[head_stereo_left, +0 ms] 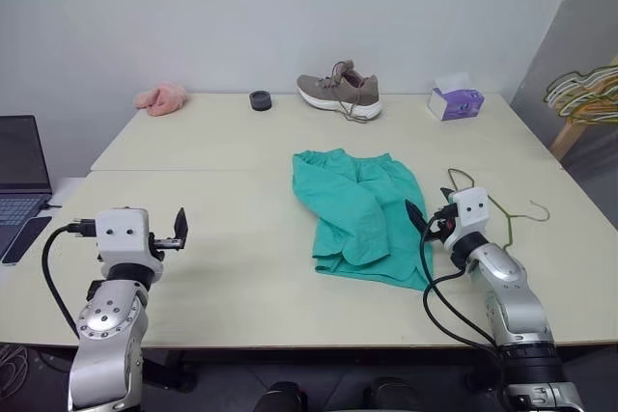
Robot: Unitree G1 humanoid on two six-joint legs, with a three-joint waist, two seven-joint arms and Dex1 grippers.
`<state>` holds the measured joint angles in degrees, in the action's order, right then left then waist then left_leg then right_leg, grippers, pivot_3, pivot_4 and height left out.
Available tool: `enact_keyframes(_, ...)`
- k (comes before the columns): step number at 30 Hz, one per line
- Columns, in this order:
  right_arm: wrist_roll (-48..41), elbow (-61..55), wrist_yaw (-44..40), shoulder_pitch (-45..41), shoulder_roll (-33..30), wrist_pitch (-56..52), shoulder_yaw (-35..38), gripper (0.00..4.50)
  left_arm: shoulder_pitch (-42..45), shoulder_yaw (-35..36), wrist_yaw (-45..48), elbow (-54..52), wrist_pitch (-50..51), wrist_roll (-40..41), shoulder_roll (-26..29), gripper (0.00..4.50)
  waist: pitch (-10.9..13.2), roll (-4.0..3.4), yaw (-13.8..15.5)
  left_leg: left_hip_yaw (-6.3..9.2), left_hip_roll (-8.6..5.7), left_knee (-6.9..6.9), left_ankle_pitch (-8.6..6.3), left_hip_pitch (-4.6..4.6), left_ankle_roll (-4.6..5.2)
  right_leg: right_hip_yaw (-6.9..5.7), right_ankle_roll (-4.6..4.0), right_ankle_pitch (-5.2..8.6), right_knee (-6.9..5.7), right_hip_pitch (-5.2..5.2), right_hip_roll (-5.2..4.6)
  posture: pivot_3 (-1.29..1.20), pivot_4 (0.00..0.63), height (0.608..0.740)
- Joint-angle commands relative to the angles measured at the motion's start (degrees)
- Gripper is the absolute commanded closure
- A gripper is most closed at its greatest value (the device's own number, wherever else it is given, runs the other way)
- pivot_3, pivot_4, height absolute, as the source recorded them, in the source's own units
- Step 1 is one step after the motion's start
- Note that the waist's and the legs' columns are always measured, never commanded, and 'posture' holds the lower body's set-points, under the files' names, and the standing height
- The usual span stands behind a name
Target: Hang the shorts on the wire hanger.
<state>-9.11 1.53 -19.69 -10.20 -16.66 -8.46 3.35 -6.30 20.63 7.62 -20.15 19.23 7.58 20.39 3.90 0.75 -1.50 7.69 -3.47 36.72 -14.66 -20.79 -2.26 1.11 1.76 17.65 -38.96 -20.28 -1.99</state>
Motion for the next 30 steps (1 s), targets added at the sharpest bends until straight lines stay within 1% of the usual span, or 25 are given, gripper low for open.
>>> enact_keyframes(1,-0.45,-0.89,0.23,-0.77,0.02,0.85,1.21,0.03,0.31,-0.09,0.38,-2.81,-1.99,-0.56,0.47,0.0,0.0,0.0,0.0,0.0,0.0,0.0,0.0,0.0,0.0,0.0,0.0,0.0,0.0,0.0,0.0,-0.01,0.0,0.74)
enact_keyframes(15,-1.9,-1.08,-1.41,-1.38,0.0,-0.49,0.74,0.03,-0.05,-0.86,0.18,-3.07,-1.02,-1.23,-0.49,0.0,0.0,0.0,0.02,0.0,0.0,0.0,0.0,0.0,0.0,0.0,0.0,0.0,0.0,0.0,0.0,0.0,0.0,0.74)
enact_keyframes(30,-1.91,-2.0,-2.02,-1.19,-0.05,-0.46,0.69,0.03,-0.09,-1.06,2.0,-2.36,-1.87,-0.66,0.06,0.0,0.0,0.0,0.01,0.0,0.0,0.0,0.0,0.0,0.0,0.0,0.0,0.0,0.0,0.0,0.0,-0.01,0.0,0.74)
